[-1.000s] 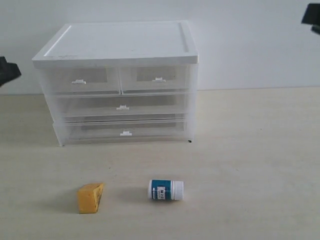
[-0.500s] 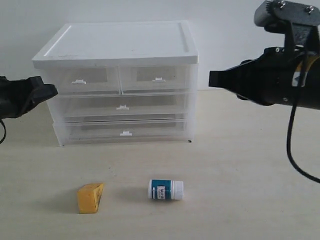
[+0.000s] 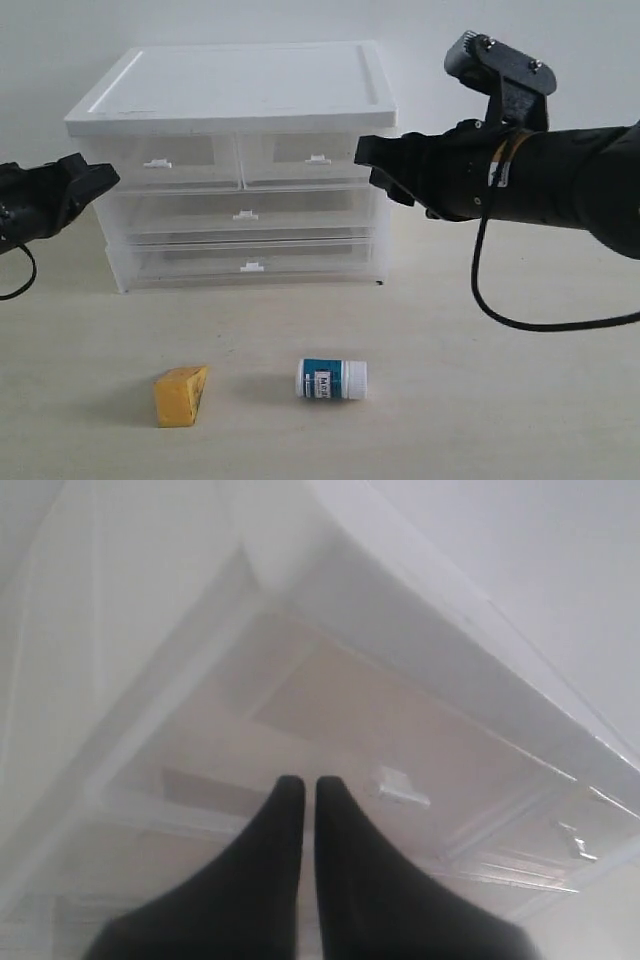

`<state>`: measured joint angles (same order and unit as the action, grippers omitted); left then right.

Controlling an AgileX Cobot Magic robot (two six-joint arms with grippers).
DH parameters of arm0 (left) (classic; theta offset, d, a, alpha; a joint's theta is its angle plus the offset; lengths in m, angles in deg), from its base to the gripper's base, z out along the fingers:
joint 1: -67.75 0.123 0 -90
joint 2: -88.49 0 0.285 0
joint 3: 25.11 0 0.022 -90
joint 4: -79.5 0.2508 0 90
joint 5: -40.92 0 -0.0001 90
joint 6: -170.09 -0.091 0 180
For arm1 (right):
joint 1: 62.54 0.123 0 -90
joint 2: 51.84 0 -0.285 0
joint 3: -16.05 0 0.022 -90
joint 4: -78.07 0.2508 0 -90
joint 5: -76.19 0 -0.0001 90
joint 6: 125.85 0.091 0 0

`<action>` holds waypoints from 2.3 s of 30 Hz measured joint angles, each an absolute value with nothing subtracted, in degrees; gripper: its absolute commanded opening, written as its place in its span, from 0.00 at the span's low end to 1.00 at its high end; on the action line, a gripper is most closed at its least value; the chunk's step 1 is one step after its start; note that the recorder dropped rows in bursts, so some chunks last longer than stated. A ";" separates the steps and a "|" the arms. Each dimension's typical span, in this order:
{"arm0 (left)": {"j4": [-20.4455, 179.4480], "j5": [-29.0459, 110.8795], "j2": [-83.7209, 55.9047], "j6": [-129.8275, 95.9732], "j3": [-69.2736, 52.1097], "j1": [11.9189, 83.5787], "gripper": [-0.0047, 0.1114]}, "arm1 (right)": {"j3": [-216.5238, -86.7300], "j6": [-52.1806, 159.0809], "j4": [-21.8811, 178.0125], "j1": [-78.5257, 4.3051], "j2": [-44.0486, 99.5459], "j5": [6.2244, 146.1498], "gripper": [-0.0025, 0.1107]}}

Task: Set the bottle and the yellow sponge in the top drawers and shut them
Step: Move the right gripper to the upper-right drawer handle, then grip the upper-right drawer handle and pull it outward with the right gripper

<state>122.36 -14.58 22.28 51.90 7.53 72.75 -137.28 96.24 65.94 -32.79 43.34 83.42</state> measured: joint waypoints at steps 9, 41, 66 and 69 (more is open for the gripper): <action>122.36 -15.60 23.06 51.90 7.53 72.75 0.07 | -143.67 109.09 65.42 -32.79 52.41 86.64 0.37; 123.35 -16.02 23.06 51.90 7.53 72.75 0.07 | -151.71 126.83 62.97 -33.02 66.59 103.56 0.37; 123.58 -16.02 23.06 51.90 7.53 72.75 0.07 | -151.71 118.73 69.22 -33.11 66.59 103.41 0.02; 123.46 -16.02 23.06 51.90 7.53 72.75 0.07 | -151.71 119.12 67.32 -33.11 66.59 103.41 0.02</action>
<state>123.46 -16.02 23.06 51.90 7.53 72.75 -151.71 119.12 67.32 -33.11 66.59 103.41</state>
